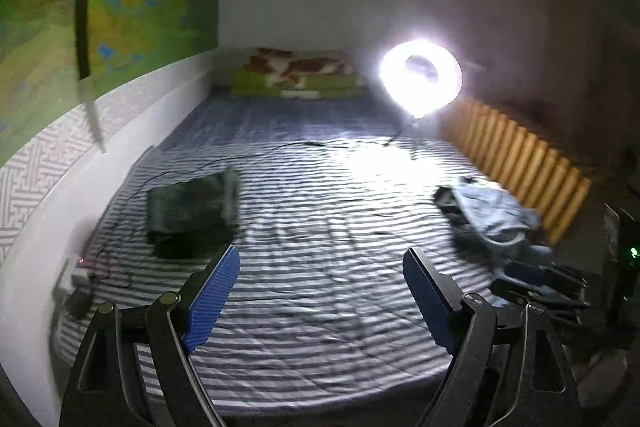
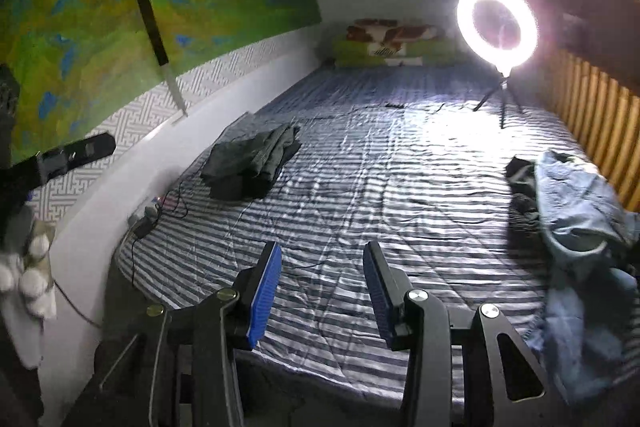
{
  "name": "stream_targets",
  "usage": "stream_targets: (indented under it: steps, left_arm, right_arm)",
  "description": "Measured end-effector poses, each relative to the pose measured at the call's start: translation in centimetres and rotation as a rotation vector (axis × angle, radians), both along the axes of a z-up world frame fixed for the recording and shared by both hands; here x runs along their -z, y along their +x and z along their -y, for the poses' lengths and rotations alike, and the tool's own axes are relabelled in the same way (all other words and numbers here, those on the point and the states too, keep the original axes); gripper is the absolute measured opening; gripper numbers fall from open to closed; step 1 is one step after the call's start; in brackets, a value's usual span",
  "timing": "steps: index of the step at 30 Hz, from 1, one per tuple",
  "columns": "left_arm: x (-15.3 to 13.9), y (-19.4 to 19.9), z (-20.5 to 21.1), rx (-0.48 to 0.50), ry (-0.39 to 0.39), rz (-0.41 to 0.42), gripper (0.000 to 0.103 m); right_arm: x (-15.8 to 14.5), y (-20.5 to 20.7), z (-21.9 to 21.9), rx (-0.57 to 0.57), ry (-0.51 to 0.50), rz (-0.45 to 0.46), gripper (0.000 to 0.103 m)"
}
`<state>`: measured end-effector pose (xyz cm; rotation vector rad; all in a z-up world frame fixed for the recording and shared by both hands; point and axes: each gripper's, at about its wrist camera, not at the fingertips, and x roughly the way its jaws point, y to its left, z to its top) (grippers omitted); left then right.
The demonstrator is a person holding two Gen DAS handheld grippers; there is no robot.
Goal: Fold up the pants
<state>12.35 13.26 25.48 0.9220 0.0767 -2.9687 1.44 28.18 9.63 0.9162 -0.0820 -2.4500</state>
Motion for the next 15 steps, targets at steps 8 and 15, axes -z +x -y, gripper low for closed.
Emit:
stream_targets:
  steps: [8,15]
  left_arm:
    - [2.0,2.7,-5.1,0.025,-0.002,-0.006,0.094]
    - [8.5,3.6,-0.7,-0.107,0.093,0.015,0.099]
  right_arm:
    - [-1.3,3.1,-2.1,0.073,0.011,-0.067,0.043]
    - [0.7,4.7,-0.2,0.05,0.026,-0.063,0.046]
